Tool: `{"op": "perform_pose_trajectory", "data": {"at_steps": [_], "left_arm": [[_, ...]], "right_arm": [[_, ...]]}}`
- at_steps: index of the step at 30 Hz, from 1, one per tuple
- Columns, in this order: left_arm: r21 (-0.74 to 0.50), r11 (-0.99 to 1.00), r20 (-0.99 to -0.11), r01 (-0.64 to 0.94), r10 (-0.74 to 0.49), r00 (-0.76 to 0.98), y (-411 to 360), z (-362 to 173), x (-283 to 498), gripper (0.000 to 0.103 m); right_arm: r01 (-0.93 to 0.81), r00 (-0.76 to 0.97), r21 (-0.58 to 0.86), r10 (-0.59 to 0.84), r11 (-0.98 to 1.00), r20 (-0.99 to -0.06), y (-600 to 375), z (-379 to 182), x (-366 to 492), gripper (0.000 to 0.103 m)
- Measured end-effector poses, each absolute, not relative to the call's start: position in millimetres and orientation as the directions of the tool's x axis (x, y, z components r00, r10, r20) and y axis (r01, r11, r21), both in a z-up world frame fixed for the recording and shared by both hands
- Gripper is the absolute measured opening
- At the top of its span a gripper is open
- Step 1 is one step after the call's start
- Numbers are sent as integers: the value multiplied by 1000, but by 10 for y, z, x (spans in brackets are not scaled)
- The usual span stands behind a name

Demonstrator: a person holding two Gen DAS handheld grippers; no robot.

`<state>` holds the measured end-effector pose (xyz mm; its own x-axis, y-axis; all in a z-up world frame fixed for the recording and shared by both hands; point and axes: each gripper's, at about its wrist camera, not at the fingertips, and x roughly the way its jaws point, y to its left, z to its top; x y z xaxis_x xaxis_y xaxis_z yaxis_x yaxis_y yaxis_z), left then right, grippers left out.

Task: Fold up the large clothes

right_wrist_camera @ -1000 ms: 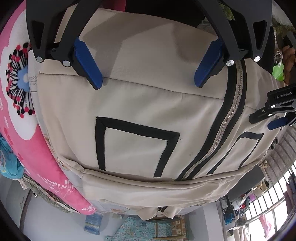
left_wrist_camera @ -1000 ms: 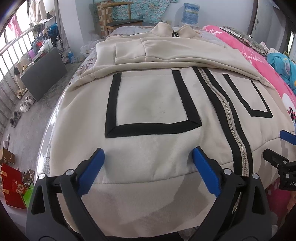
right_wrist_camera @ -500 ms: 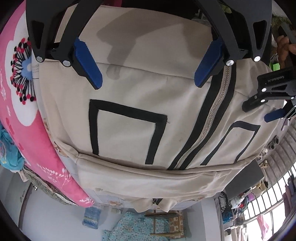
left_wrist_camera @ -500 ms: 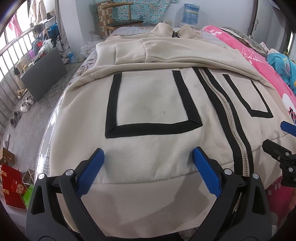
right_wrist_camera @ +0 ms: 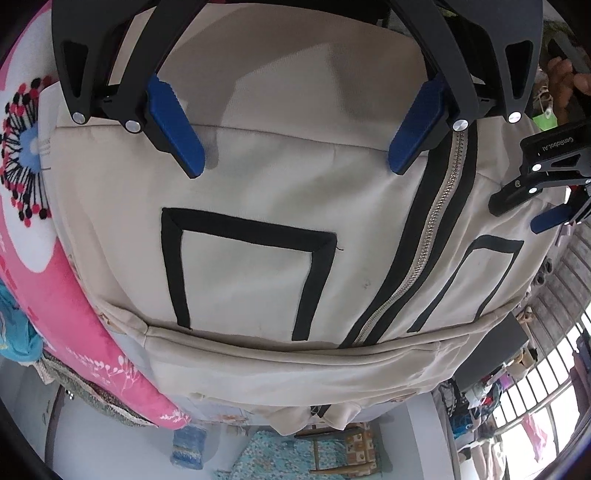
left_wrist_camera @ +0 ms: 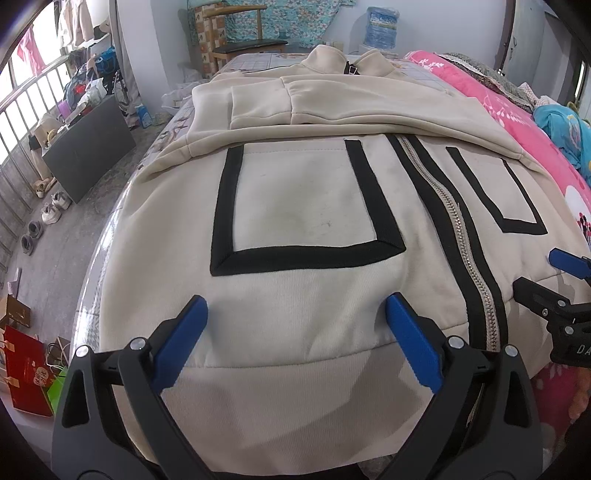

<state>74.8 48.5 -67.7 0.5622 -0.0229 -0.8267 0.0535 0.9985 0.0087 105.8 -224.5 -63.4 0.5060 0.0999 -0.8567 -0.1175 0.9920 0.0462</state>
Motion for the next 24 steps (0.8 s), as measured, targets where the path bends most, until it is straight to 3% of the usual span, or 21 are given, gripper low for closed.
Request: {"op": "perform_pose_trajectory", "data": {"at_steps": [11,20,22,24], "left_arm": [[8,998,-809,55,-26,587,515,-679,737,94],[27,998,-711,55,-19,703,1009,-471,94,93],[13,999,-717,41,-19,697,1173,-471,-57,89],[3,1000,-728,18,-10,686,1332,-490,-200,79]], "right_arm": [[-118,520,59,112,991,-847,-2251,-658,1045,97],[-121,524,59,114,991,-844,-2248,-664,1044,97],[-121,524,60,115,991,-844,-2252,-665,1048,97],[-122,526,59,115,991,-843,-2251,-665,1046,97]]}}
